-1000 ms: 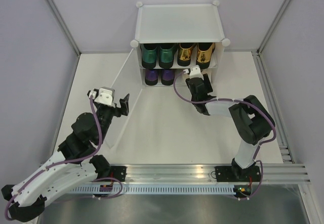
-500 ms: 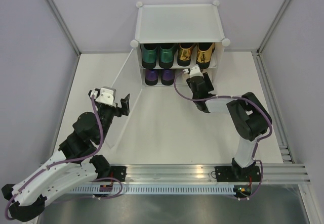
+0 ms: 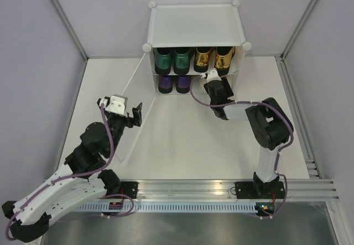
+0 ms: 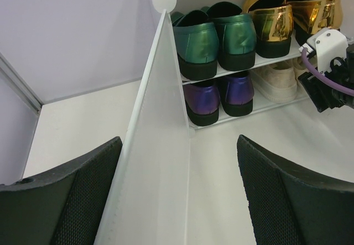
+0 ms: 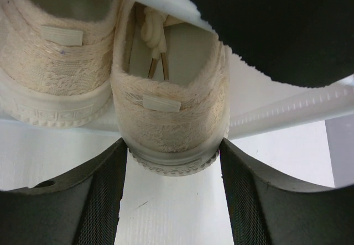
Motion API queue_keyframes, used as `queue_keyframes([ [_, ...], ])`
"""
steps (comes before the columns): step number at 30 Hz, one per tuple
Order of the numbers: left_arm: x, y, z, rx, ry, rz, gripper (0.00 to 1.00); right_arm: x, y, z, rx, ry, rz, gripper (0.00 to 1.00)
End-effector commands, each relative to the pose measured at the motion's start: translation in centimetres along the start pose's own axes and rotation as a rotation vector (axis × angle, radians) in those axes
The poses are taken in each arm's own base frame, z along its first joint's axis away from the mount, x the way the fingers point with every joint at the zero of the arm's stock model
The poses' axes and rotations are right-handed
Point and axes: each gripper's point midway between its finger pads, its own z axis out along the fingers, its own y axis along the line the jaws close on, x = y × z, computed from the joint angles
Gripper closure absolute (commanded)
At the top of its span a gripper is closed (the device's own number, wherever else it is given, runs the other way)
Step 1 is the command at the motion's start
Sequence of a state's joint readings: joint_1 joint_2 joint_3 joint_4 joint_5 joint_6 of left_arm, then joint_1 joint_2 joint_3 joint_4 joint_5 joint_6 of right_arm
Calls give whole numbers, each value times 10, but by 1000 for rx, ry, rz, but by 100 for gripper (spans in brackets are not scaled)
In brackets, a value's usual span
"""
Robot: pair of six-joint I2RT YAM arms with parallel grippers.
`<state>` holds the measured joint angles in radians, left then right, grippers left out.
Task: Place and organize the shoes in the shoe cabinet
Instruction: Place the shoe in the shoe cabinet.
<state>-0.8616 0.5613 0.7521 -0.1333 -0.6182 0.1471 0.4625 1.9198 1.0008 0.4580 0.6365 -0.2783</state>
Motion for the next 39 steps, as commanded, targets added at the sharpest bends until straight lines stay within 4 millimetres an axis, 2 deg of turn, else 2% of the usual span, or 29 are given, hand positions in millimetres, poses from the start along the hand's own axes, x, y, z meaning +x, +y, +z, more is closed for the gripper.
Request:
queue_keyframes([
  [1,-1,-4,1,13,-1,-23,13,-41,-8,13,11,-115,68,64],
  [7,-1,-4,1,11,-2,-25,13,-50,0,9,-55,-146,109,64],
  [12,-2,-3,0,12,-5,-27,13,-59,5,2,-121,-161,142,58],
  [19,-3,-4,0,15,-6,-29,13,-69,13,-1,-227,-181,305,58],
  [26,-3,-3,0,14,-6,-28,13,-74,25,0,-288,-184,365,58],
  [36,-4,-3,0,16,-9,-31,13,-83,43,-10,-399,-213,460,58],
  [37,-5,-3,-1,14,-11,-31,13,-82,44,-8,-400,-209,472,56],
  [38,-4,-3,-1,15,-9,-31,13,-82,46,-8,-403,-207,475,46],
  [39,-3,-3,0,15,-8,-30,13,-81,46,-8,-404,-204,474,41],
])
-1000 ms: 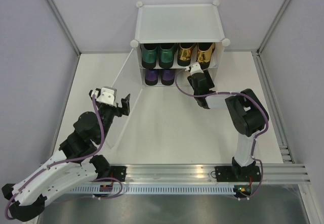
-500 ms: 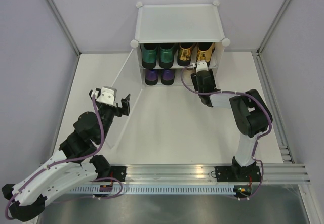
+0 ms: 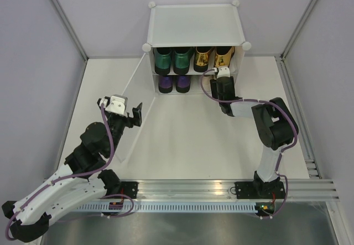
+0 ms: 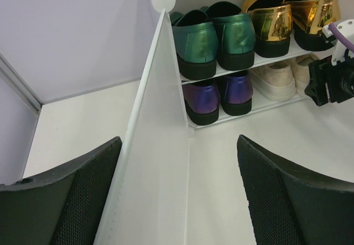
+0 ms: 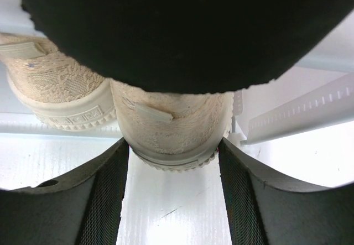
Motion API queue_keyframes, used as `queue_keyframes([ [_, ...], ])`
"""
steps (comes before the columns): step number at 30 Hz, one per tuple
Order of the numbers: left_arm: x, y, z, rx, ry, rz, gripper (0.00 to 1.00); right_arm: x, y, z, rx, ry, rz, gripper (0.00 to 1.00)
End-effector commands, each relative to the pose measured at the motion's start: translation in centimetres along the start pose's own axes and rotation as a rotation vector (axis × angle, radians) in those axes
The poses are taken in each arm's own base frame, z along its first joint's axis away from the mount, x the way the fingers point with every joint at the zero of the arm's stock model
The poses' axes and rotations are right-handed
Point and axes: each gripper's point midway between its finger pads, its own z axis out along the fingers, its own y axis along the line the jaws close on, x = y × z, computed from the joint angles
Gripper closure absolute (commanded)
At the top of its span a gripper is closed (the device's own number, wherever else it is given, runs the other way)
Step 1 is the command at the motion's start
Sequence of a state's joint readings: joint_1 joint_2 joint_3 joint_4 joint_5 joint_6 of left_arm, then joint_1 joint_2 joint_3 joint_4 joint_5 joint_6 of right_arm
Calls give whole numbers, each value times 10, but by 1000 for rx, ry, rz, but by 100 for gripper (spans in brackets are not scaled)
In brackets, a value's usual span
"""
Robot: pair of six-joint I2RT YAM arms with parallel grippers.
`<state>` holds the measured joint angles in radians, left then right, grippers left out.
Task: Place and organize the shoes in the shoe cabinet
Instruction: Place the shoe in the shoe cabinet.
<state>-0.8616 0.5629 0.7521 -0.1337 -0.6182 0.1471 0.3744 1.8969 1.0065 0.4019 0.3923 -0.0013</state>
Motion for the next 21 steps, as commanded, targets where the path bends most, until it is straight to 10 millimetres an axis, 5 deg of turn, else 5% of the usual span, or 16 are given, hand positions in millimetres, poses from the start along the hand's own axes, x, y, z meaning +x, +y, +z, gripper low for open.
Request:
queue_keyframes([
  [1,-4,-3,-1,14,-12,-31,13,-68,59,-12,-264,-195,164,39],
  [5,-4,-3,-1,16,-13,-34,13,-67,54,-15,-249,-187,161,21],
  [11,-4,-3,-1,17,-12,-33,13,-67,38,-27,-189,-178,149,8],
  [21,-6,-3,-2,18,-17,-39,13,-63,12,-46,-118,-144,162,3],
])
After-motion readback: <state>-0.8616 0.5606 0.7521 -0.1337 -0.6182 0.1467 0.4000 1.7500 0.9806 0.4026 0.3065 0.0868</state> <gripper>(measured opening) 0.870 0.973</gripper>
